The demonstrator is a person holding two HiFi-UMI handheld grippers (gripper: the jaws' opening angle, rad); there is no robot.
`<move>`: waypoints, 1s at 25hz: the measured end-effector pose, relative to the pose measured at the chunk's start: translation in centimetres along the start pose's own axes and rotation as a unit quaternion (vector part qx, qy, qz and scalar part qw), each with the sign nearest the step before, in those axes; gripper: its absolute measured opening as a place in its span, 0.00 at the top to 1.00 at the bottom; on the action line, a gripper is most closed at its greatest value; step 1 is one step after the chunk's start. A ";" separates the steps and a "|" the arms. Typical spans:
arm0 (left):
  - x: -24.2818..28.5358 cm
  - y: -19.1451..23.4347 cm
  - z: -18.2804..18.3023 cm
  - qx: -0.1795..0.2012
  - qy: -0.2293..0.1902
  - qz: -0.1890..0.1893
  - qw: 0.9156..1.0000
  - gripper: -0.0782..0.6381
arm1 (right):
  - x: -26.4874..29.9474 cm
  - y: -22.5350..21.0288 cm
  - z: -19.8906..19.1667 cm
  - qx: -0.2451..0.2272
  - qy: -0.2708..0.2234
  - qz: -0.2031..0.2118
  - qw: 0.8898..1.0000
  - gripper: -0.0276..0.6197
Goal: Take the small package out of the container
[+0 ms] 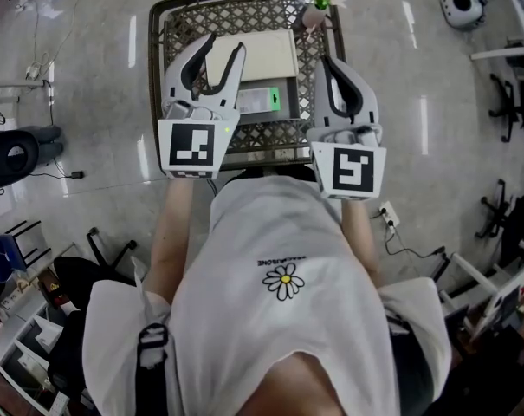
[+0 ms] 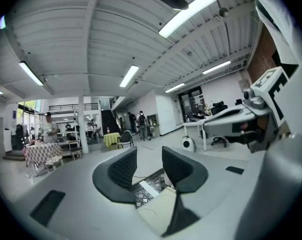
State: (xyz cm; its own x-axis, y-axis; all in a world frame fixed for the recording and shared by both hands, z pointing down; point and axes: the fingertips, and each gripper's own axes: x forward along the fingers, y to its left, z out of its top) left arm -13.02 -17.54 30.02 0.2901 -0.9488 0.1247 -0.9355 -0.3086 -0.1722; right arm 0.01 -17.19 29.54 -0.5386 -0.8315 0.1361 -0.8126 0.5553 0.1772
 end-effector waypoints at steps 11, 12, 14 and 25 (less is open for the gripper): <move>2.1 -6.3 -11.8 0.147 0.184 -0.203 0.950 0.48 | -0.2 0.0 -2.1 0.004 0.026 0.010 1.000 0.91; 2.0 -7.0 -13.4 0.165 0.210 -0.224 0.937 0.47 | -0.2 -0.1 -2.2 0.005 0.029 0.009 1.000 0.91; 1.8 -8.2 -16.1 0.195 0.249 -0.256 0.913 0.45 | -0.3 -0.3 -2.6 0.005 0.035 0.008 0.999 0.91; 1.1 -12.4 -27.6 0.258 0.361 -0.354 0.823 0.42 | -1.5 -1.4 -4.2 0.006 0.058 -0.012 0.998 0.91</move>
State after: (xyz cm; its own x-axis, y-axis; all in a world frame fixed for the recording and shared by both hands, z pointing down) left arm -6.72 -12.92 59.26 0.3559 -0.2897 0.8885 -0.3194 -0.9312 -0.1757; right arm 2.89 -16.62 33.15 -0.4895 -0.8371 0.2442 -0.8280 0.5341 0.1710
